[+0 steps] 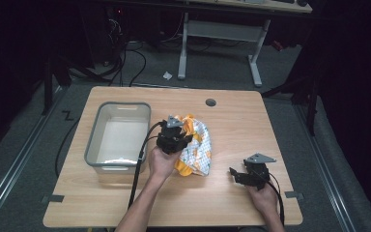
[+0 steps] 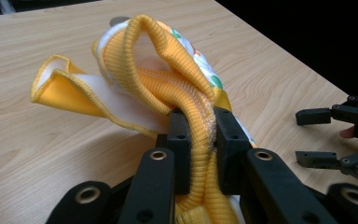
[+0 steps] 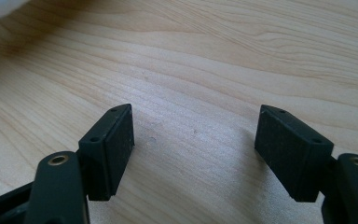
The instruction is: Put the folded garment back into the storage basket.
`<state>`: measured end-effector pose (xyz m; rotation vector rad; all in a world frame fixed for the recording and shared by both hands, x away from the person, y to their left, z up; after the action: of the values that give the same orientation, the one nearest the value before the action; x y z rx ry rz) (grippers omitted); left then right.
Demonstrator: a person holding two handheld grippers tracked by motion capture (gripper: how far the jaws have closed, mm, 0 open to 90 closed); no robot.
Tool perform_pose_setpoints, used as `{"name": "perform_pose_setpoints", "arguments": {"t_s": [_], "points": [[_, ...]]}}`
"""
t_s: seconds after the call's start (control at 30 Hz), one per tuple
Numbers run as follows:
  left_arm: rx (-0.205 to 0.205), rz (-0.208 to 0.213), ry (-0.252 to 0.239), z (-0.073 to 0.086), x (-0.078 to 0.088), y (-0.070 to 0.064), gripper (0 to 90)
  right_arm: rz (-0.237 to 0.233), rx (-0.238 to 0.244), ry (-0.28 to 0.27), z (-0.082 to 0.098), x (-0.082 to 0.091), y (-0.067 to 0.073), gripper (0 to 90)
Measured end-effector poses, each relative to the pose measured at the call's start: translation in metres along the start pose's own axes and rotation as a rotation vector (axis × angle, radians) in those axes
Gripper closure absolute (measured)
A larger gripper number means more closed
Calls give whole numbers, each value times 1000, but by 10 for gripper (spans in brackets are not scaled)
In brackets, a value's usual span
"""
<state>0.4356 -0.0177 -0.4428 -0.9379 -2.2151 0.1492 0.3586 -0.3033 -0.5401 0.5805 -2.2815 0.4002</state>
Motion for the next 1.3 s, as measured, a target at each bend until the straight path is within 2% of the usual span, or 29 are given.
{"name": "perform_pose_setpoints", "arguments": {"t_s": [0.1,0.23,0.4,0.43,0.57,0.93,1.13,1.3], "points": [[-2,2,-1,-1,5,1,793,0,0,0,0,0,0,285],[24,31,-19,-4,14,4,793,0,0,0,0,0,0,285],[13,35,-27,-7,19,4,794,0,0,0,0,0,0,285],[22,51,-33,-9,23,5,793,0,0,0,0,0,0,285],[33,61,-48,-14,31,7,794,0,0,0,0,0,0,285],[25,64,-52,-22,47,9,793,0,0,0,0,0,0,285],[23,49,-63,-30,61,14,793,-2,1,0,0,0,0,285],[29,55,-69,-34,70,19,793,-2,1,0,0,0,0,285]]}}
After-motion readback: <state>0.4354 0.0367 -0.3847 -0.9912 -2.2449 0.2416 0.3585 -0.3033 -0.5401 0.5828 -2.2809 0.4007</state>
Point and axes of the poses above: each handheld gripper's, and its own axes: x roughly backward along the jaws, z roughly out of its underside, y roughly to its left, the point moved 3 cm from there along -x, roughly forward along the jaws, and after that the axes turned 9 degrees about x, right-handed, at the moved point
